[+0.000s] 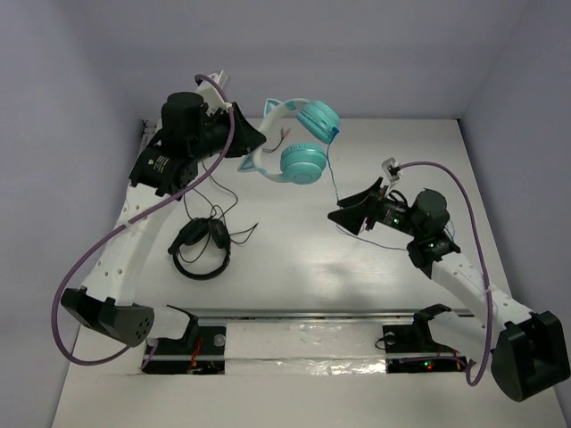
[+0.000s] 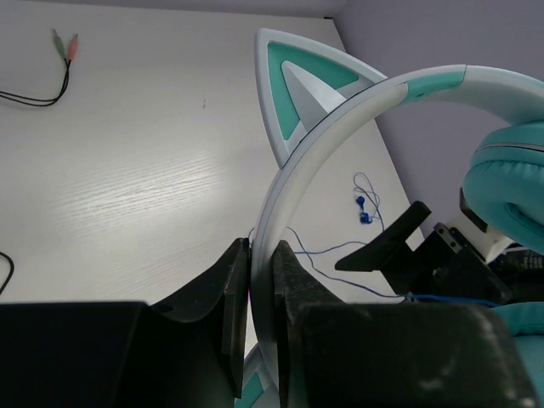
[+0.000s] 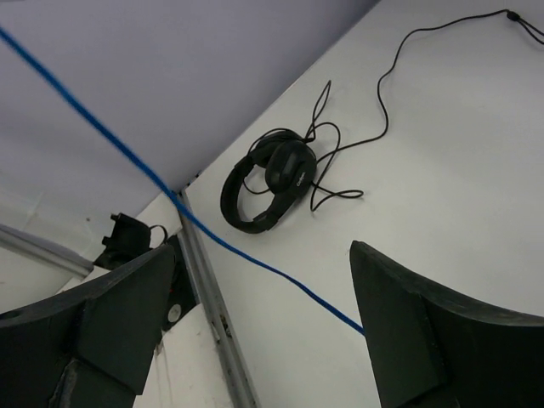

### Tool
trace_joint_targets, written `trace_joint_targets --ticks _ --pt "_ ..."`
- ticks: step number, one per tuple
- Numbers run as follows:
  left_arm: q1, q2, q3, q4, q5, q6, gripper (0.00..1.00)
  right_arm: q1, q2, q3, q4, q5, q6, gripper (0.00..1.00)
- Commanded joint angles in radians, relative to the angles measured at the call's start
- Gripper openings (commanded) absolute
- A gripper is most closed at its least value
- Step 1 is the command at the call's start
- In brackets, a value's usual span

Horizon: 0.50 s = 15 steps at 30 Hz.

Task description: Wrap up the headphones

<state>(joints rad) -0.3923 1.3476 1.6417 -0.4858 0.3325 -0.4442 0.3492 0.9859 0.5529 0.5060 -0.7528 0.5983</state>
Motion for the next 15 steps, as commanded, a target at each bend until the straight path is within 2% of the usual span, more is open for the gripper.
trace_joint_targets --ticks 1,4,7,8,10,13,15 --pt "0.001 -0.071 0.04 0.087 0.069 -0.04 0.0 0.017 0.029 0.042 0.084 0.011 -0.011 0.89" --pt "0.001 -0.074 0.043 0.102 0.092 -0.053 0.0 0.046 0.098 0.025 0.146 0.001 0.012 0.87" --pt "0.001 -0.065 0.053 0.108 0.106 -0.07 0.0 0.099 0.152 0.019 0.166 0.026 0.009 0.79" --pt "0.001 -0.062 0.061 0.107 0.106 -0.073 0.0 0.108 0.161 0.013 0.175 0.038 0.011 0.73" --pt "0.001 -0.05 0.076 0.111 0.108 -0.085 0.0 0.122 0.18 -0.014 0.212 0.072 0.027 0.7" --pt "0.001 -0.035 0.101 0.119 0.07 -0.106 0.0 0.131 0.192 -0.053 0.25 0.118 0.055 0.59" --pt "0.001 -0.021 0.095 0.141 0.077 -0.128 0.0 0.131 0.198 -0.067 0.272 0.121 0.07 0.46"
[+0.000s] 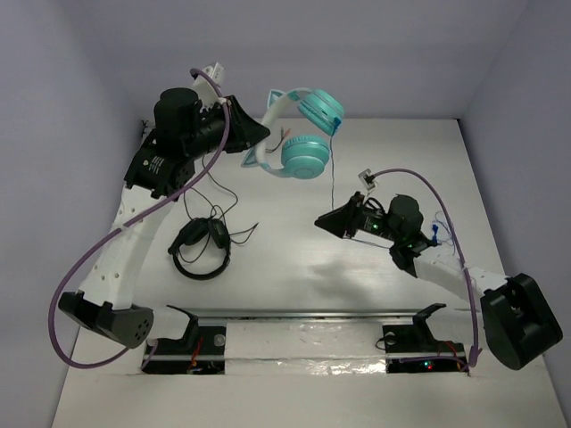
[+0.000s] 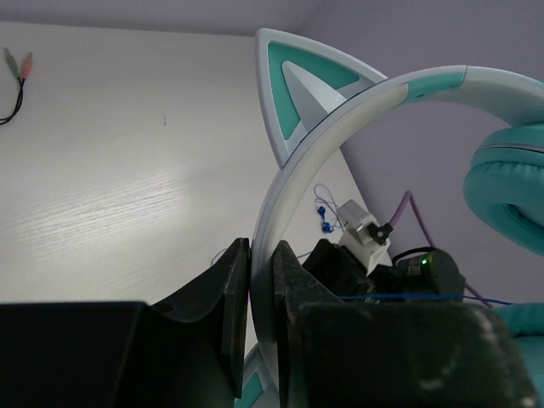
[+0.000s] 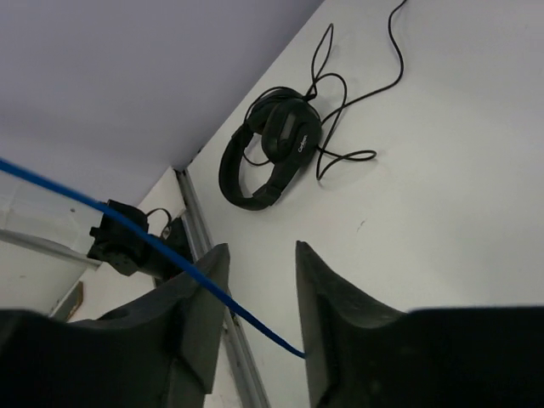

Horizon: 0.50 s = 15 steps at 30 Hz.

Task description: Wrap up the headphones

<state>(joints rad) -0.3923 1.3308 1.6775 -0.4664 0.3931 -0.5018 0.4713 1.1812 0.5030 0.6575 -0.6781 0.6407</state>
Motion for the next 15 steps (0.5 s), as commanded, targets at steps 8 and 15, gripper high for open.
trace_joint_targets --ticks 8,15 --pt "0.001 0.004 -0.172 0.394 -0.03 -0.288 0.0 0.119 -0.043 -0.015 -0.106 0.254 0.042 0.13" --pt "-0.008 0.008 -0.447 0.587 -0.04 -0.414 0.0 0.128 -0.088 0.066 -0.343 0.46 -0.012 0.06"
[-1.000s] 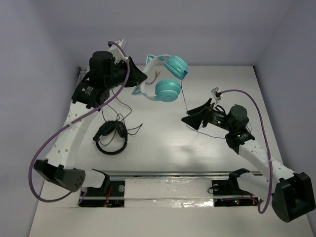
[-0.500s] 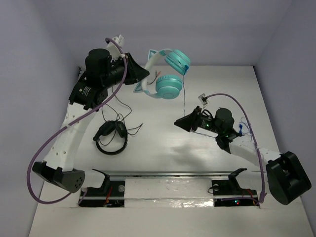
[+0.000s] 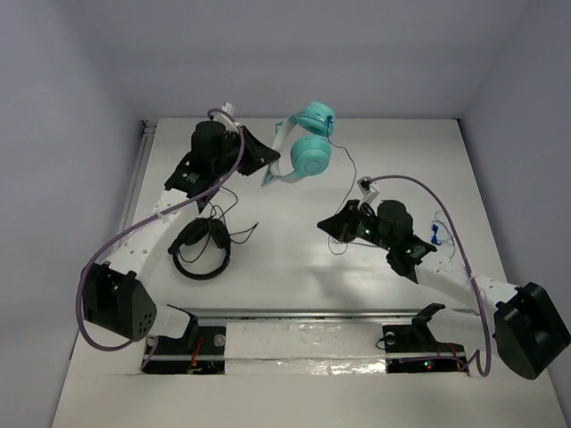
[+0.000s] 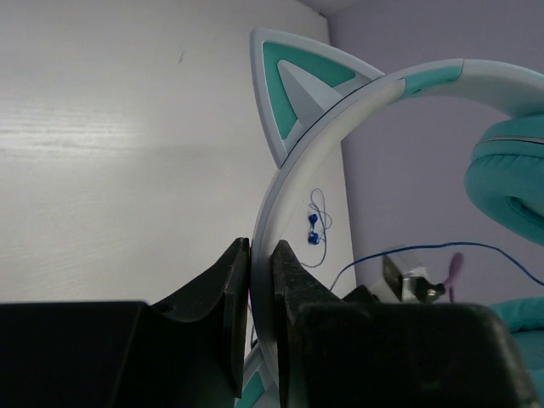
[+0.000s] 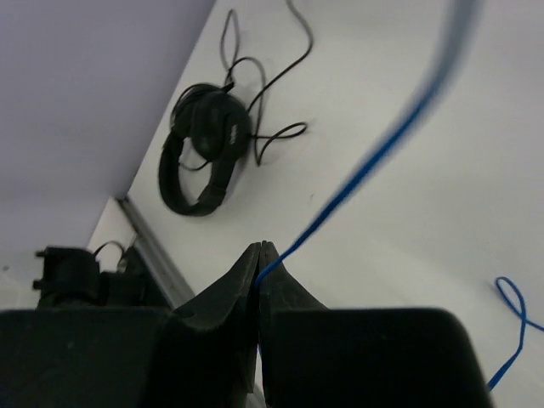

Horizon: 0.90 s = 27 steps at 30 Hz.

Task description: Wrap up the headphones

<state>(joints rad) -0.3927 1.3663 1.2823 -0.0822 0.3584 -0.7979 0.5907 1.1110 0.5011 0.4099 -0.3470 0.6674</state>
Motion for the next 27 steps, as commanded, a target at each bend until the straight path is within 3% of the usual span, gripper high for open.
trace_joint_targets --ticks 1,6,14,21,27 --pt "-0.008 -0.027 -0.073 0.244 -0.016 -0.136 0.0 0.02 -0.001 0.086 -0.111 0.134 -0.04 0.06" --pt "-0.031 -0.027 -0.17 0.369 -0.036 -0.242 0.0 0.098 0.087 0.116 -0.109 0.195 -0.046 0.05" --pt "-0.063 -0.032 -0.236 0.45 -0.209 -0.353 0.0 0.377 0.174 0.189 -0.155 0.318 -0.043 0.03" --pt "-0.126 -0.023 -0.204 0.323 -0.472 -0.258 0.0 0.566 0.152 0.269 -0.27 0.453 -0.042 0.03" --pt "-0.23 0.013 -0.176 0.196 -0.785 -0.092 0.0 0.618 0.086 0.37 -0.531 0.468 -0.064 0.0"
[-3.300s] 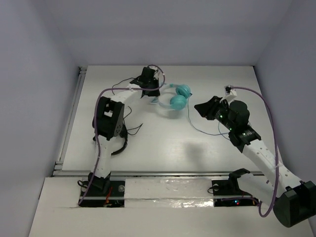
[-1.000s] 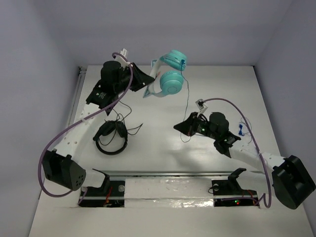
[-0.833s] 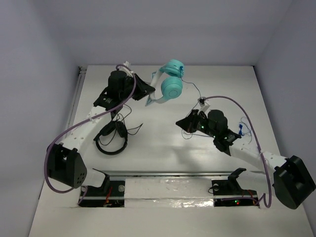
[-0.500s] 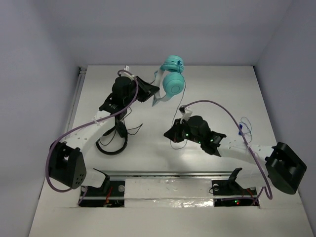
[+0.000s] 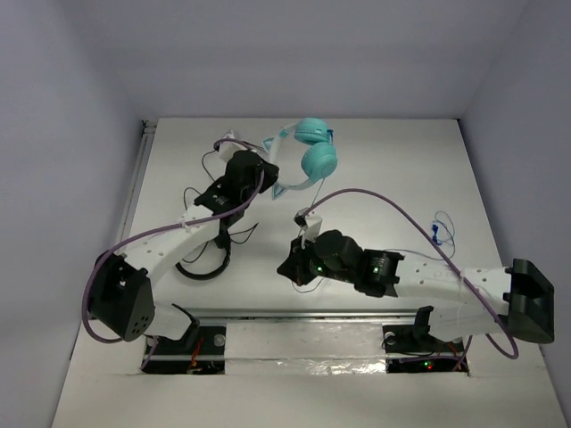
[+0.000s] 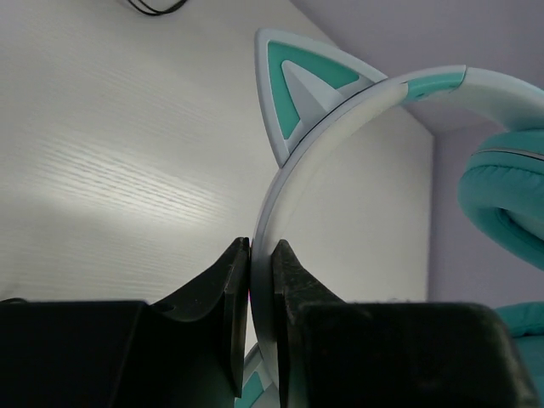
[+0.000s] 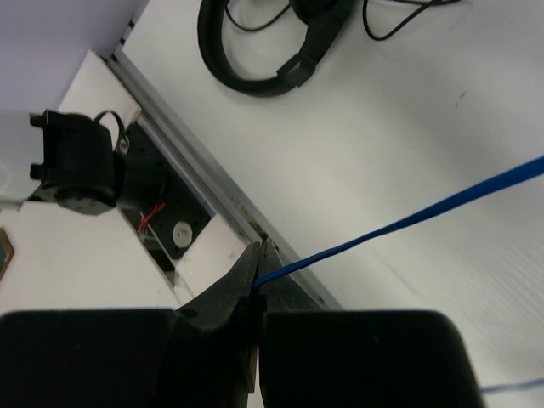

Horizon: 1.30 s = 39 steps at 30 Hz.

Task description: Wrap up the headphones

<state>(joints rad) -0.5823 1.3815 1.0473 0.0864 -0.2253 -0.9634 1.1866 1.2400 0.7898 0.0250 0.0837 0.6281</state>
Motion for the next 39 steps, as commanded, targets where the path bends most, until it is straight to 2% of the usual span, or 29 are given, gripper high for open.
trace_joint_targets --ticks 1,6,8,12,17,21,24,26,29,33,36,39 --pt "-0.056 0.002 0.057 0.001 -0.229 0.116 0.0 0.036 -0.053 0.103 -0.234 0.04 -0.036 0.0" --pt "-0.178 0.037 0.008 -0.05 -0.345 0.233 0.0 0.036 -0.106 0.245 -0.437 0.088 -0.085 0.0" --pt "-0.226 0.03 -0.027 -0.022 -0.377 0.312 0.0 0.036 -0.099 0.291 -0.526 0.131 -0.113 0.01" --pt "-0.301 -0.048 -0.148 0.023 -0.368 0.394 0.0 0.036 -0.063 0.39 -0.628 0.192 -0.16 0.01" --pt "-0.31 -0.188 -0.23 0.006 -0.261 0.472 0.0 -0.016 -0.08 0.453 -0.695 0.225 -0.217 0.03" --pt "-0.31 -0.257 -0.256 -0.033 -0.203 0.471 0.0 -0.047 -0.088 0.476 -0.729 0.24 -0.229 0.04" --pt "-0.31 -0.275 -0.28 0.004 -0.111 0.491 0.0 -0.047 -0.1 0.459 -0.686 0.173 -0.235 0.07" --pt "-0.31 -0.265 -0.277 0.001 -0.036 0.521 0.0 -0.059 -0.093 0.463 -0.695 0.217 -0.245 0.07" --pt "-0.32 -0.245 -0.26 -0.074 -0.04 0.534 0.0 -0.059 -0.079 0.5 -0.732 0.268 -0.252 0.07" --pt "-0.32 -0.236 -0.271 -0.12 -0.052 0.525 0.0 -0.11 -0.111 0.525 -0.685 0.154 -0.286 0.08" --pt "-0.32 -0.242 -0.28 -0.051 0.004 0.514 0.0 -0.11 -0.07 0.551 -0.692 0.064 -0.28 0.13" --pt "-0.32 -0.239 -0.276 -0.002 0.03 0.493 0.0 -0.11 -0.069 0.488 -0.642 -0.039 -0.262 0.16"
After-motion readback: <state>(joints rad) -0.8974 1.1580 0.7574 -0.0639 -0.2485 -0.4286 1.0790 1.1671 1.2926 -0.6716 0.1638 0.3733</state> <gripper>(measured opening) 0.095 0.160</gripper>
